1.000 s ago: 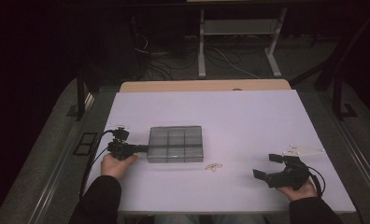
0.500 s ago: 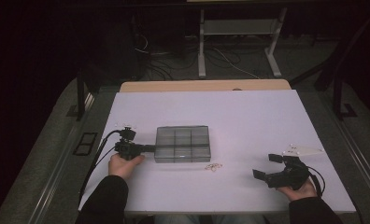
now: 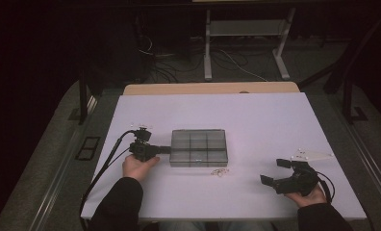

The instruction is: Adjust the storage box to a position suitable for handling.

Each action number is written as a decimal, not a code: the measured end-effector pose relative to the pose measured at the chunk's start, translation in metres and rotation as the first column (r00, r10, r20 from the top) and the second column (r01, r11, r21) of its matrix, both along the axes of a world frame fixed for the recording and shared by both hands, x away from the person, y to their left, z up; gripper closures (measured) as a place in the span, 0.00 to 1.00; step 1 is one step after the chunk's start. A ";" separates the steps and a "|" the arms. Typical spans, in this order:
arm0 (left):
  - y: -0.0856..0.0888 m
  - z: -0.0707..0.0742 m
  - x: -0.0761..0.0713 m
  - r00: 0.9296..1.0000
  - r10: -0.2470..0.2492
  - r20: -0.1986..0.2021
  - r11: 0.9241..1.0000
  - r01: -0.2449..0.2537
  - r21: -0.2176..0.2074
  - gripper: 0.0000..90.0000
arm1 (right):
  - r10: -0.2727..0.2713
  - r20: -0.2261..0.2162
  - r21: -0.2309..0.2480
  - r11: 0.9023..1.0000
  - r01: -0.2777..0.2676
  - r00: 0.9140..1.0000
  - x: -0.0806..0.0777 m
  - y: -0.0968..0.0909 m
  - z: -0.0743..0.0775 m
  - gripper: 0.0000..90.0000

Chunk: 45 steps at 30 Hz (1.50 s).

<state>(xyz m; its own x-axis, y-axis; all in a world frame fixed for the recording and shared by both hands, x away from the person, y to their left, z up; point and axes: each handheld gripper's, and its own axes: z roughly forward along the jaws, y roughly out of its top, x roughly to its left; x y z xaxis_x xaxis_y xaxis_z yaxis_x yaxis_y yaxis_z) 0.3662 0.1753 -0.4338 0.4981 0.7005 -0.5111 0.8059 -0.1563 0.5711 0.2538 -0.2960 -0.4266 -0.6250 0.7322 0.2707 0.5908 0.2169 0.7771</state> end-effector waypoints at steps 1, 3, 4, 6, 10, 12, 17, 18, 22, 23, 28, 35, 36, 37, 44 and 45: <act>-0.002 0.000 0.000 1.000 -0.001 -0.001 1.000 0.001 0.000 0.99 | 0.001 0.001 0.000 1.000 -0.001 1.000 0.000 0.000 0.000 0.01; -0.008 -0.001 0.002 1.000 -0.012 -0.003 1.000 0.012 -0.009 0.99 | 0.001 0.000 -0.001 1.000 -0.001 1.000 0.000 0.000 0.000 0.01; -0.010 -0.001 0.002 1.000 -0.010 -0.004 1.000 0.010 -0.012 0.99 | 0.001 0.000 -0.001 1.000 -0.001 1.000 0.000 0.000 0.000 0.01; -0.016 -0.001 0.003 1.000 -0.016 0.002 1.000 0.017 -0.013 0.99 | 0.002 0.001 -0.001 1.000 -0.002 1.000 0.000 0.000 0.000 0.01; -0.024 -0.002 0.004 1.000 -0.026 -0.001 0.999 0.026 -0.020 0.99 | 0.004 0.000 -0.002 1.000 -0.004 1.000 0.000 0.000 0.000 0.01; -0.029 -0.003 0.005 1.000 -0.032 0.001 0.999 0.032 -0.020 0.99 | 0.003 -0.002 -0.002 1.000 -0.003 1.000 0.000 0.000 0.000 0.01; -0.037 -0.003 0.006 0.999 -0.040 0.000 0.999 0.040 -0.023 0.99 | 0.004 -0.002 -0.001 1.000 -0.004 1.000 0.000 0.000 0.000 0.01; -0.039 -0.004 0.006 0.999 -0.041 0.001 0.999 0.041 -0.031 0.99 | 0.003 -0.002 -0.001 1.000 -0.003 1.000 0.000 0.000 0.000 0.01; -0.041 -0.004 0.005 0.999 -0.042 0.004 0.999 0.042 -0.020 0.99 | 0.005 0.000 -0.002 1.000 -0.005 1.000 0.000 0.000 0.000 0.01; -0.041 -0.004 0.005 0.999 -0.042 0.003 0.999 0.042 -0.021 0.99 | 0.004 -0.002 -0.002 1.000 -0.004 1.000 0.000 0.000 0.000 0.01; -0.040 0.000 0.005 0.999 -0.038 0.026 0.999 0.038 -0.009 0.99 | 0.006 0.001 -0.004 1.000 -0.006 1.000 0.000 -0.001 0.000 0.01; -0.030 0.015 0.003 0.995 -0.023 0.097 0.999 0.020 0.031 0.98 | 0.004 -0.002 -0.005 1.000 -0.004 1.000 0.001 -0.001 -0.001 0.01; -0.029 0.018 0.002 0.994 -0.023 0.109 1.000 0.020 0.024 0.96 | 0.004 -0.001 -0.006 1.000 -0.004 1.000 0.001 -0.001 -0.001 0.01; -0.028 0.020 0.001 0.993 -0.019 0.117 1.000 0.017 0.019 0.95 | 0.003 -0.001 -0.006 1.000 -0.003 1.000 0.001 0.000 -0.001 0.01; -0.020 0.033 -0.005 0.984 -0.013 0.176 1.000 0.013 0.001 0.87 | 0.005 -0.007 -0.008 1.000 -0.005 1.000 0.001 0.001 -0.001 0.01; -0.019 0.035 -0.006 0.983 -0.013 0.185 1.000 0.015 -0.006 0.85 | 0.005 -0.007 -0.008 1.000 -0.005 1.000 0.001 0.001 -0.001 0.01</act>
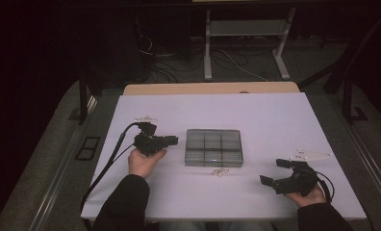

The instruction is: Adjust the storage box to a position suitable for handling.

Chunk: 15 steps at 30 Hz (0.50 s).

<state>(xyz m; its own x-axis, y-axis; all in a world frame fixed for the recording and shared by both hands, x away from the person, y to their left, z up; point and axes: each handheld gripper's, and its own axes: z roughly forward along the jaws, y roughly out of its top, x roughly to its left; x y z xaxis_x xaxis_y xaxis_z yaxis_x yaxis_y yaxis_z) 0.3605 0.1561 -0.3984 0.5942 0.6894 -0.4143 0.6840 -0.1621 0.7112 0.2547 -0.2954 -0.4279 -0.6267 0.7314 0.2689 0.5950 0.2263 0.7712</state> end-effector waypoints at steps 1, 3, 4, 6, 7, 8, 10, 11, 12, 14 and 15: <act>0.001 0.002 -0.001 1.000 -0.005 0.004 1.000 0.005 -0.004 0.84 | 0.000 0.000 0.001 1.000 0.000 1.000 0.000 0.000 0.000 0.01; 0.002 0.004 -0.003 1.000 -0.006 0.008 1.000 0.006 -0.016 0.79 | 0.000 0.000 0.000 1.000 0.000 1.000 0.000 0.000 0.000 0.01; 0.003 0.006 -0.004 1.000 -0.010 0.014 1.000 0.011 -0.013 0.77 | 0.000 0.000 0.000 1.000 0.000 1.000 0.000 0.000 0.000 0.01; 0.003 0.008 -0.006 1.000 -0.008 0.025 1.000 0.009 -0.017 0.72 | -0.001 -0.001 0.000 1.000 0.001 1.000 0.000 0.000 0.000 0.01; 0.004 0.010 -0.008 0.999 -0.010 0.031 1.000 0.010 -0.022 0.70 | -0.001 0.000 0.001 1.000 0.001 1.000 0.000 0.000 0.000 0.01; 0.004 0.011 -0.009 0.999 -0.012 0.037 1.000 0.013 -0.025 0.68 | -0.001 0.000 0.001 1.000 0.001 1.000 0.000 0.000 0.000 0.01; 0.005 0.013 -0.012 0.999 -0.019 0.049 0.999 0.021 -0.032 0.65 | 0.000 0.000 0.000 1.000 0.000 1.000 0.000 0.000 0.000 0.01; 0.005 0.015 -0.013 0.998 -0.023 0.055 0.999 0.025 -0.034 0.58 | -0.001 0.000 0.000 1.000 0.001 1.000 0.000 0.000 0.000 0.01; 0.005 0.016 -0.015 0.998 -0.024 0.062 0.999 0.026 -0.035 0.58 | -0.001 0.000 0.000 1.000 0.001 1.000 0.000 0.000 0.000 0.01; 0.006 0.019 -0.020 0.996 -0.029 0.083 0.999 0.032 -0.037 0.48 | 0.000 0.001 0.000 1.000 0.000 1.000 0.000 0.000 0.000 0.01; 0.006 0.019 -0.020 0.996 -0.029 0.083 0.999 0.032 -0.037 0.44 | 0.000 0.001 0.000 1.000 0.000 1.000 0.000 0.000 0.000 0.01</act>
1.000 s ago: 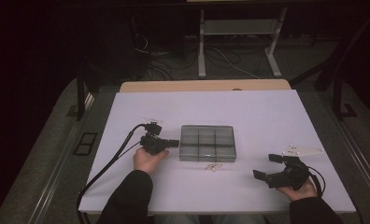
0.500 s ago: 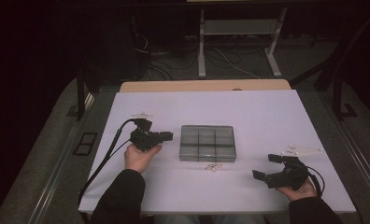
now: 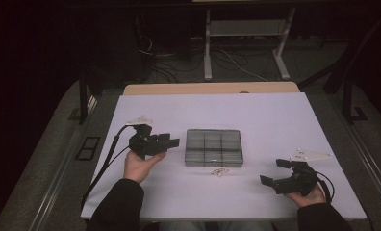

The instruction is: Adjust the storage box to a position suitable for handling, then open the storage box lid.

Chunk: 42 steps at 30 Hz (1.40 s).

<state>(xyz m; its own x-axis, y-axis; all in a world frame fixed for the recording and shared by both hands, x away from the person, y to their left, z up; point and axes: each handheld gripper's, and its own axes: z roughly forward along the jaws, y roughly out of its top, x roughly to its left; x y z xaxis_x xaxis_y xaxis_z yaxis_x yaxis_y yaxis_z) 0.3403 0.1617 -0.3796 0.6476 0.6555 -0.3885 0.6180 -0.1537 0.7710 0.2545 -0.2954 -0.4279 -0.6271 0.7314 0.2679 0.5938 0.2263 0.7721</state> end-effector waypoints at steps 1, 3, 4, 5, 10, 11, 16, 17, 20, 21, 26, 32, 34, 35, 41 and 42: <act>0.000 0.002 -0.004 1.000 -0.011 0.014 1.000 0.011 0.000 0.39 | 0.000 0.001 0.000 1.000 0.000 1.000 0.000 0.000 0.000 0.01; 0.000 0.002 -0.006 1.000 -0.023 0.021 1.000 0.023 0.000 0.31 | 0.000 0.000 0.000 1.000 0.000 1.000 0.000 0.000 0.000 0.01; -0.001 0.003 -0.010 0.998 -0.046 0.031 0.999 0.046 0.000 0.28 | -0.001 -0.001 0.000 1.000 0.001 1.000 0.000 0.000 0.000 0.01; -0.001 0.003 -0.010 0.998 -0.046 0.031 0.999 0.046 0.000 0.25 | -0.001 -0.001 0.000 1.000 0.001 1.000 0.000 0.000 0.000 0.01; -0.005 0.002 -0.020 0.995 -0.090 0.041 0.996 0.089 0.008 0.16 | -0.001 -0.001 0.000 1.000 0.001 1.000 0.000 0.000 0.000 0.01; -0.005 0.002 -0.021 0.994 -0.099 0.044 0.995 0.098 0.011 0.16 | -0.001 -0.001 0.000 1.000 0.001 1.000 0.000 0.000 0.000 0.01; -0.007 -0.001 -0.029 0.990 -0.130 0.058 0.991 0.129 0.025 0.14 | -0.001 -0.001 -0.001 1.000 0.001 1.000 0.000 0.000 0.000 0.01; -0.007 -0.002 -0.030 0.990 -0.129 0.057 0.992 0.128 0.022 0.14 | -0.002 -0.002 -0.001 1.000 0.002 1.000 0.000 0.001 0.000 0.01; -0.006 -0.006 -0.033 0.988 -0.138 0.063 0.990 0.137 0.025 0.14 | -0.002 -0.002 0.000 1.000 0.002 1.000 0.000 0.001 0.000 0.01; -0.007 -0.007 -0.034 0.989 -0.136 0.063 0.991 0.135 0.028 0.14 | -0.002 -0.002 -0.001 1.000 0.002 1.000 0.000 0.001 0.000 0.01; -0.014 -0.014 -0.037 0.984 -0.170 0.059 0.984 0.167 0.065 0.14 | -0.002 -0.003 -0.002 1.000 0.002 1.000 0.000 0.001 0.000 0.01; -0.017 -0.021 -0.036 0.982 -0.185 0.045 0.978 0.180 0.110 0.15 | -0.001 -0.003 -0.004 1.000 0.001 1.000 0.000 0.001 0.000 0.01; -0.020 -0.024 -0.036 0.982 -0.185 0.039 0.977 0.179 0.118 0.16 | 0.000 -0.003 -0.004 1.000 0.000 1.000 0.000 0.001 0.000 0.01; -0.021 -0.026 -0.036 0.982 -0.186 0.034 0.975 0.181 0.126 0.16 | 0.001 -0.003 -0.005 1.000 -0.001 1.000 0.000 0.001 0.000 0.01; -0.025 -0.034 -0.032 0.981 -0.194 0.026 0.969 0.187 0.163 0.19 | 0.004 -0.004 -0.006 1.000 -0.004 1.000 0.000 0.001 0.000 0.01; -0.025 -0.035 -0.032 0.981 -0.195 0.024 0.968 0.188 0.168 0.20 | 0.004 -0.003 -0.006 1.000 -0.004 1.000 0.000 0.001 0.000 0.01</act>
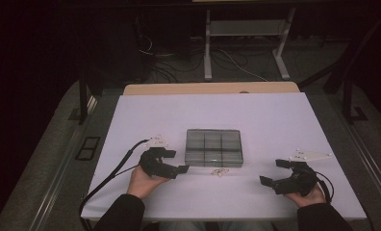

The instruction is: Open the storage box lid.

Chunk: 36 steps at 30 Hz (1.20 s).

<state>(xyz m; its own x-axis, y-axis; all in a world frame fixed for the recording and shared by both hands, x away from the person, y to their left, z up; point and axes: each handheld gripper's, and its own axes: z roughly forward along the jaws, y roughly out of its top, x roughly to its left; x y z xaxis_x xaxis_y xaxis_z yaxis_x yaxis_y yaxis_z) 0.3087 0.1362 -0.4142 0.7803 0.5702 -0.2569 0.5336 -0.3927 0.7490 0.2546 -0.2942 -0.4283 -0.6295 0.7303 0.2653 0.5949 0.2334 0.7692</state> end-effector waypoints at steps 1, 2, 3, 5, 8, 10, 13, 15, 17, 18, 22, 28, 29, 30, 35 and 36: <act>0.000 -0.001 0.001 1.000 0.000 0.002 1.000 0.000 0.001 0.21 | -0.001 -0.002 0.000 1.000 0.001 1.000 0.000 0.000 0.000 0.01; -0.001 -0.002 0.001 1.000 -0.001 0.000 1.000 0.001 0.003 0.22 | -0.001 -0.002 0.001 1.000 0.001 1.000 0.000 0.000 0.000 0.01; -0.001 -0.003 0.001 1.000 -0.008 0.001 1.000 0.008 0.007 0.24 | -0.001 -0.002 0.001 1.000 0.001 1.000 0.000 0.000 0.000 0.01; -0.003 -0.005 0.002 1.000 -0.012 0.000 1.000 0.012 0.007 0.28 | 0.001 -0.001 0.000 1.000 -0.001 1.000 0.000 0.000 0.000 0.01; -0.004 -0.007 0.002 1.000 -0.016 -0.009 1.000 0.017 0.017 0.37 | 0.004 0.002 0.000 1.000 -0.004 1.000 0.000 0.000 0.000 0.01; -0.004 -0.008 0.003 1.000 -0.014 -0.007 0.999 0.015 0.029 0.40 | 0.004 0.001 0.000 1.000 -0.004 1.000 0.000 0.000 0.000 0.01; -0.005 -0.010 0.004 1.000 -0.006 0.001 0.999 0.006 0.037 0.47 | 0.004 0.000 -0.001 1.000 -0.004 1.000 0.000 0.000 0.000 0.01; -0.005 -0.011 0.004 1.000 -0.006 0.005 0.999 0.006 0.041 0.52 | 0.005 0.000 -0.001 1.000 -0.005 1.000 0.000 0.000 0.000 0.01; -0.006 -0.012 0.004 1.000 -0.008 0.002 0.999 0.008 0.045 0.57 | 0.007 0.001 -0.002 1.000 -0.007 1.000 0.000 0.000 0.000 0.01; -0.006 -0.012 0.004 1.000 -0.011 0.003 0.999 0.011 0.048 0.62 | 0.008 0.000 -0.002 1.000 -0.008 1.000 0.000 0.000 0.000 0.01; -0.007 -0.013 0.004 1.000 -0.009 0.007 0.999 0.009 0.053 0.68 | 0.008 -0.001 -0.003 1.000 -0.008 1.000 0.000 0.000 0.000 0.01; -0.006 -0.012 0.004 1.000 -0.007 0.019 0.999 0.006 0.048 0.77 | 0.009 -0.002 -0.003 1.000 -0.009 1.000 0.000 0.000 0.000 0.01; -0.006 -0.012 0.003 1.000 -0.006 0.020 0.999 0.005 0.050 0.78 | 0.008 -0.002 -0.003 1.000 -0.008 1.000 0.000 0.000 0.000 0.01; -0.007 -0.012 0.003 1.000 -0.005 0.022 0.999 0.004 0.054 0.80 | 0.008 -0.001 -0.003 1.000 -0.008 1.000 0.000 0.000 0.000 0.01; -0.006 -0.012 0.003 1.000 -0.009 0.027 0.998 0.007 0.058 0.84 | 0.008 -0.002 -0.004 1.000 -0.008 1.000 0.000 0.000 0.000 0.01; -0.006 -0.011 0.003 1.000 -0.010 0.028 0.998 0.008 0.059 0.85 | 0.008 -0.002 -0.004 1.000 -0.008 1.000 0.000 0.000 0.000 0.01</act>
